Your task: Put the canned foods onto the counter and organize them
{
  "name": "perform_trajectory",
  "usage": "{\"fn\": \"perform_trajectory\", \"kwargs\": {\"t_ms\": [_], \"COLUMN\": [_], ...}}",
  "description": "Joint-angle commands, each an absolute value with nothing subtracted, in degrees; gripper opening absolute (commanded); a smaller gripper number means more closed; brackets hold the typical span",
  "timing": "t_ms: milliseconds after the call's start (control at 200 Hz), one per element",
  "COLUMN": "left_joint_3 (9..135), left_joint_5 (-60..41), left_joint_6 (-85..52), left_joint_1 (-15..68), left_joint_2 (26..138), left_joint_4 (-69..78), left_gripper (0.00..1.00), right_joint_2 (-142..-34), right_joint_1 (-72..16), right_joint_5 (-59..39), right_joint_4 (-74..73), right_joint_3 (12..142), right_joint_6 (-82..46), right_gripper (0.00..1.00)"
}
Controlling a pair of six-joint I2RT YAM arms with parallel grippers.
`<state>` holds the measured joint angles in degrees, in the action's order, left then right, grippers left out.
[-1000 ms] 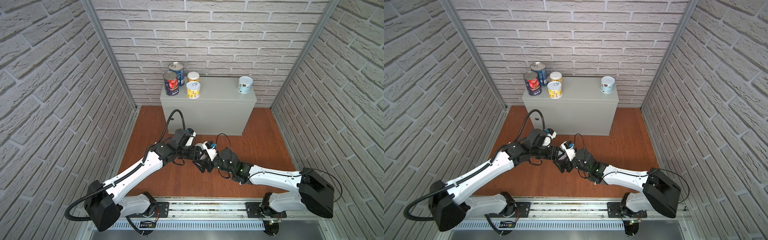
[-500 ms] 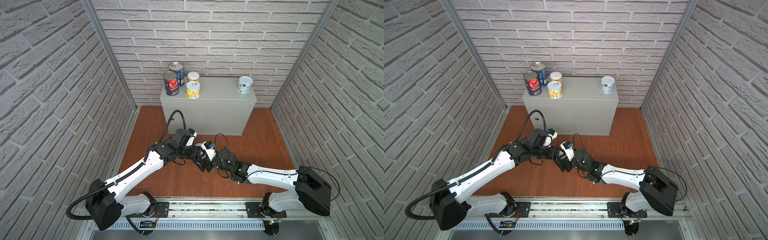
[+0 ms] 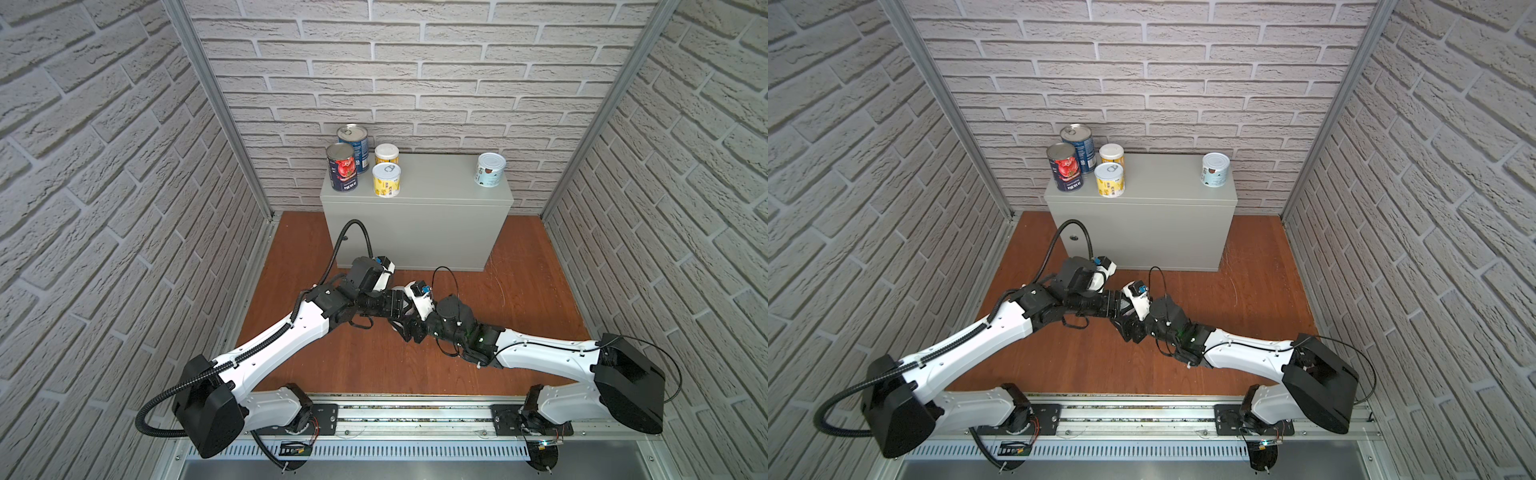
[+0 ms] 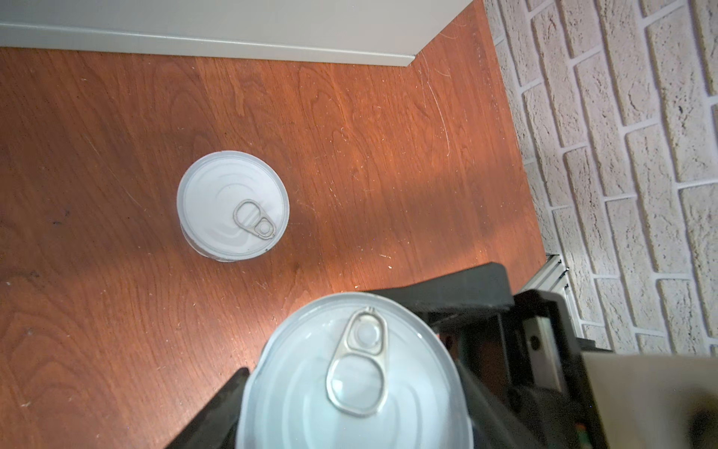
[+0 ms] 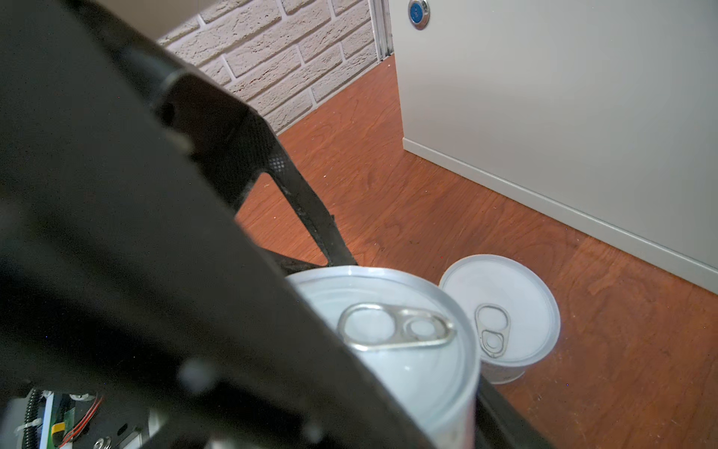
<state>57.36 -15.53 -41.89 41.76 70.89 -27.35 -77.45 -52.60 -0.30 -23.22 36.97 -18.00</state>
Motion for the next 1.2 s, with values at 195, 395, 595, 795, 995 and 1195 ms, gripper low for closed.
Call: {"fn": "perform_trajectory", "kwargs": {"t_ms": [195,395,595,795,995,1195], "left_joint_3": [58.1,58.2,58.1,58.2,57.3,56.9], "left_joint_5": [-15.8,-14.7,-13.7,-11.9,-7.5,-2.5], "left_joint_6": [-43.2,-43.2,-43.2,-42.8,-41.8,-40.1], "left_joint_1": [42.0,41.9,42.0,41.9,41.9,41.9], "left_joint_2": [71.2,70.8,70.4,69.2,65.7,62.8], "left_joint_4": [-20.9,-21.8,-22.8,-24.4,-25.2,-27.8], "left_gripper": [0.98,0.98,0.98,0.98,0.98,0.98], "right_joint_2": [-75.2,-75.0,-74.9,-74.0,-72.2,-70.6], "right_joint_1": [-53.0,-52.9,-52.9,-52.9,-52.9,-52.9], "right_joint_5": [1.4,2.3,4.0,6.7,8.5,10.7], "right_joint_4": [-26.3,-25.6,-24.5,-22.4,-18.9,-16.2], "right_joint_3": [37.9,37.9,38.1,38.1,38.4,38.5], "right_joint_6": [-19.3,-19.6,-20.1,-20.4,-20.2,-20.5], "right_gripper": [0.65,0.65,0.65,0.65,0.65,0.64]}}
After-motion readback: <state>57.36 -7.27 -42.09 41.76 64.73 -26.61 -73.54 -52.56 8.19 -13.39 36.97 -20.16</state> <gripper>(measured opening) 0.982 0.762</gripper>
